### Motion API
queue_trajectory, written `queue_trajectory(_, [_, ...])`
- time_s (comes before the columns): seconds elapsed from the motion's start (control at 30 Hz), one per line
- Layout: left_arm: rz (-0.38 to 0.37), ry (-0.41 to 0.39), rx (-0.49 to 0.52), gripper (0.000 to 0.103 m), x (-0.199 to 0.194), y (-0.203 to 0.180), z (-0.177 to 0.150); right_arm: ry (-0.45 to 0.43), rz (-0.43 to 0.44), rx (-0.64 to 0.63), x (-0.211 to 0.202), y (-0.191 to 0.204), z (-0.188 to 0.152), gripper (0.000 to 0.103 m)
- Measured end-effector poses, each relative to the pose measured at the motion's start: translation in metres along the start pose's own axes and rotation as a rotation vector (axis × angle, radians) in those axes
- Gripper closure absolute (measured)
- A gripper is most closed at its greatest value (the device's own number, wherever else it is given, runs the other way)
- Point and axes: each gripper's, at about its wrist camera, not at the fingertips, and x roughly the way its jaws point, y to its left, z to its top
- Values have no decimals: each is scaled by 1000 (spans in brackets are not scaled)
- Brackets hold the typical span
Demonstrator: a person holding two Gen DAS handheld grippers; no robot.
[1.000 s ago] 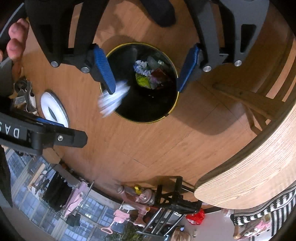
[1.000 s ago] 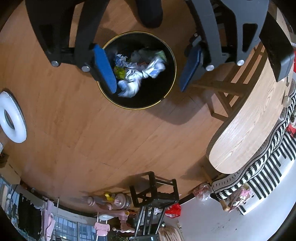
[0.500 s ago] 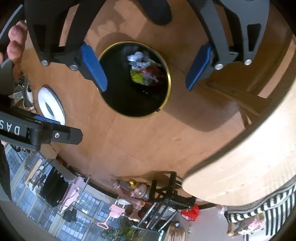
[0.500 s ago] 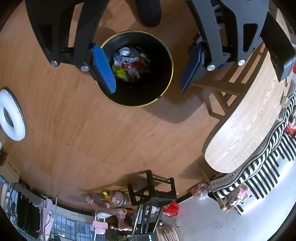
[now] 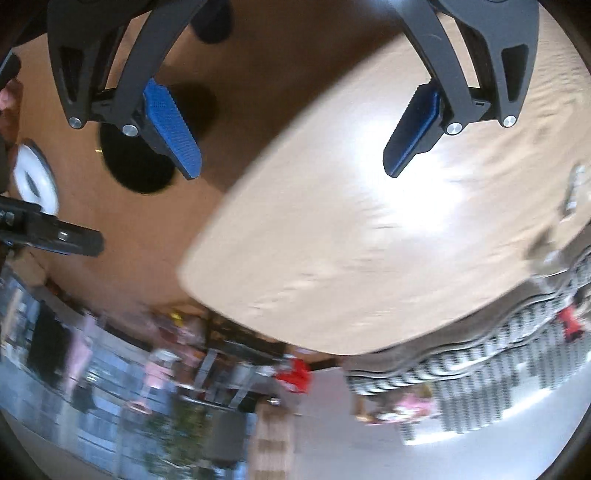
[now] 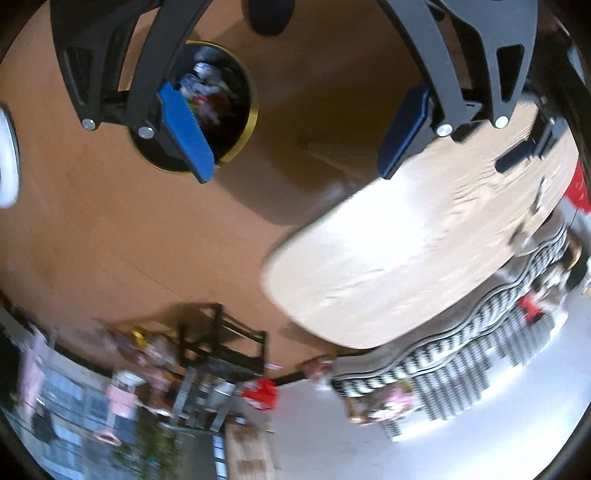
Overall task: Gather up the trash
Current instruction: 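Move both tools back over the table, then grasp the white paper strip with the left tool while the right tool grasps the white paper cup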
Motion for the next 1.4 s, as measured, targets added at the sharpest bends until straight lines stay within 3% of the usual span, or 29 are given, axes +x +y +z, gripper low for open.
queue_trajectory(0.3, [201,-9,-141,7,-60,145,-31,2,158,-172,12,143,8,15])
queue_trajectory(0.57, [279,-14,-224,7,-98,218,-55,23,287,-268,24,256,-3,13])
queue_trajectory(0.8, [324,-11,-292,7,-114,263,-81,56,340,-346,39,322,-18,13])
queue_trajectory(1.0, [315,5,-354,7,-105,296,-91,77,341,-409,56,354,-31,13])
queue_trajectory(1.17, [350,35,-337,7,-72,319,-89,75,325,-470,81,374,-31,13])
queue_trajectory(1.4, [367,63,-316,7,-30,354,-65,110,416,-396,130,408,15,11])
